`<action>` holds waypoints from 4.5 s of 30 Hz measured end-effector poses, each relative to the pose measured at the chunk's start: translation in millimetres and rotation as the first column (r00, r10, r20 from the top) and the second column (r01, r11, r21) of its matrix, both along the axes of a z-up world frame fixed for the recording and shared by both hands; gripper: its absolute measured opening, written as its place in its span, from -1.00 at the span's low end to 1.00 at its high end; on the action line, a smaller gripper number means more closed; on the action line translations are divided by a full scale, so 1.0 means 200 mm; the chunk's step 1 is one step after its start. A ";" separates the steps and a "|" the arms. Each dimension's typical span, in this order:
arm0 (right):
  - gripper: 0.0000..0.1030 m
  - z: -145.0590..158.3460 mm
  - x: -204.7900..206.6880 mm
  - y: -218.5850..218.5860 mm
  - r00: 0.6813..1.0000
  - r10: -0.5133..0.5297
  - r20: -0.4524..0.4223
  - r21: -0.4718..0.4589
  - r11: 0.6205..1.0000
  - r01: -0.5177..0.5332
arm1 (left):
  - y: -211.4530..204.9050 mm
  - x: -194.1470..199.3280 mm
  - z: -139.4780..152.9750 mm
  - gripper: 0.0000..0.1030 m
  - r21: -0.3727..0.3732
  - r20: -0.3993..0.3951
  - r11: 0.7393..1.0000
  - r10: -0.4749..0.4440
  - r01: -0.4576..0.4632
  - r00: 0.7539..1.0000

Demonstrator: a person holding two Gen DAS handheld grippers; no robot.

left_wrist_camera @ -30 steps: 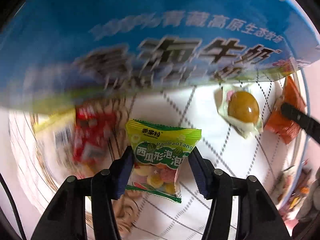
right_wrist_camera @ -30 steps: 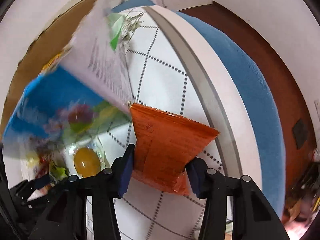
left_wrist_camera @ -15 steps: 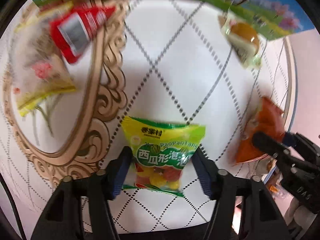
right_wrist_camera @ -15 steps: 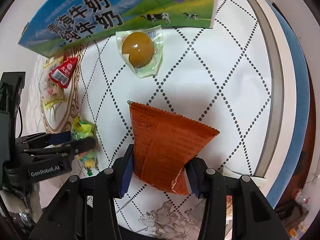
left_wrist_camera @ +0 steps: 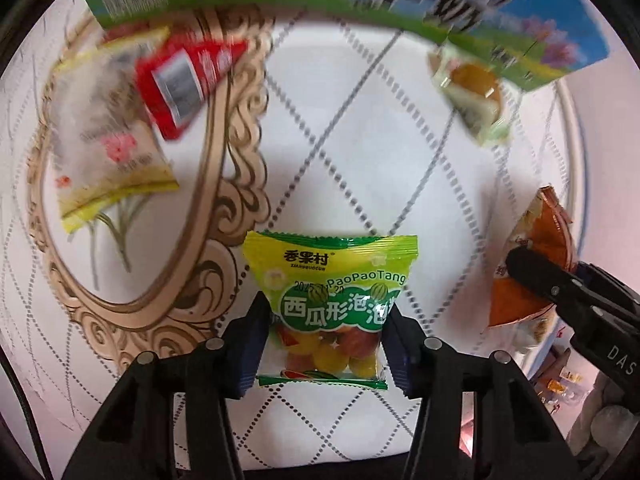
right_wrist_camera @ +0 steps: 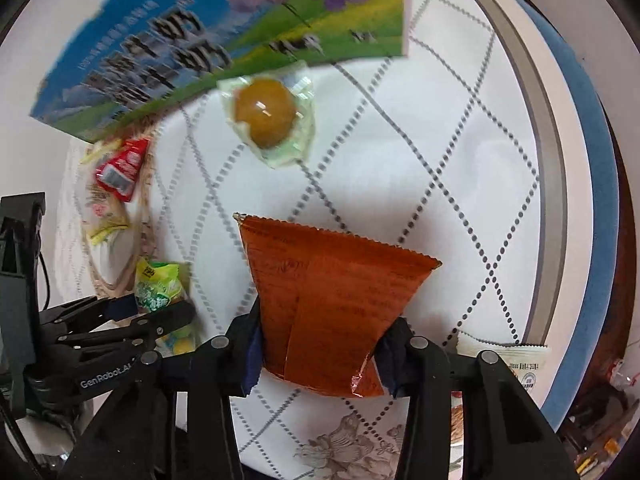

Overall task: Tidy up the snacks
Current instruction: 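Carry both bags into the box and open both tools, then grasp the oat cookie pack with the right tool while the left tool grasps the clear yellow-edged pack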

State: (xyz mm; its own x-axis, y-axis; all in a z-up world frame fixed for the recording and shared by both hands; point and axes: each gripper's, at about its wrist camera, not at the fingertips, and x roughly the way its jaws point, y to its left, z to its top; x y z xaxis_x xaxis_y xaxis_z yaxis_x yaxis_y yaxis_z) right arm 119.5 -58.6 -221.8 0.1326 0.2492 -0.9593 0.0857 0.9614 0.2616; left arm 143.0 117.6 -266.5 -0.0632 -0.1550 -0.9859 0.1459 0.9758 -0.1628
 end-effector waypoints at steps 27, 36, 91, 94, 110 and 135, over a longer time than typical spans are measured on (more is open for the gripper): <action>-0.08 0.58 0.98 0.36 0.960 0.079 0.267 0.125 0.985 -0.116 | 0.18 1.24 0.66 -0.03 0.086 0.137 0.991 0.089 -0.101 0.987; 0.32 0.35 1.07 0.42 0.985 0.116 0.129 0.158 0.978 -0.136 | 0.19 1.24 0.51 0.09 0.096 0.053 0.988 0.118 -0.122 0.992; 0.91 0.96 0.33 0.05 0.909 0.036 0.415 -0.227 0.972 0.065 | 0.07 0.43 1.05 0.72 0.055 0.559 0.991 0.073 -0.125 0.826; 0.91 1.04 0.25 0.05 0.894 0.024 0.447 -0.205 0.976 0.076 | 0.07 0.36 1.10 0.72 0.036 0.572 0.992 0.079 -0.121 0.817; 0.32 0.45 -0.32 -0.51 0.931 -0.329 0.159 -0.020 0.941 0.337 | 0.24 0.08 0.60 0.72 0.104 0.397 0.976 0.134 -0.189 0.908; 0.27 -0.05 -0.22 0.04 0.993 -0.114 0.028 -0.154 0.981 0.117 | 0.53 0.53 0.15 0.72 0.133 0.192 0.951 0.250 -0.278 0.949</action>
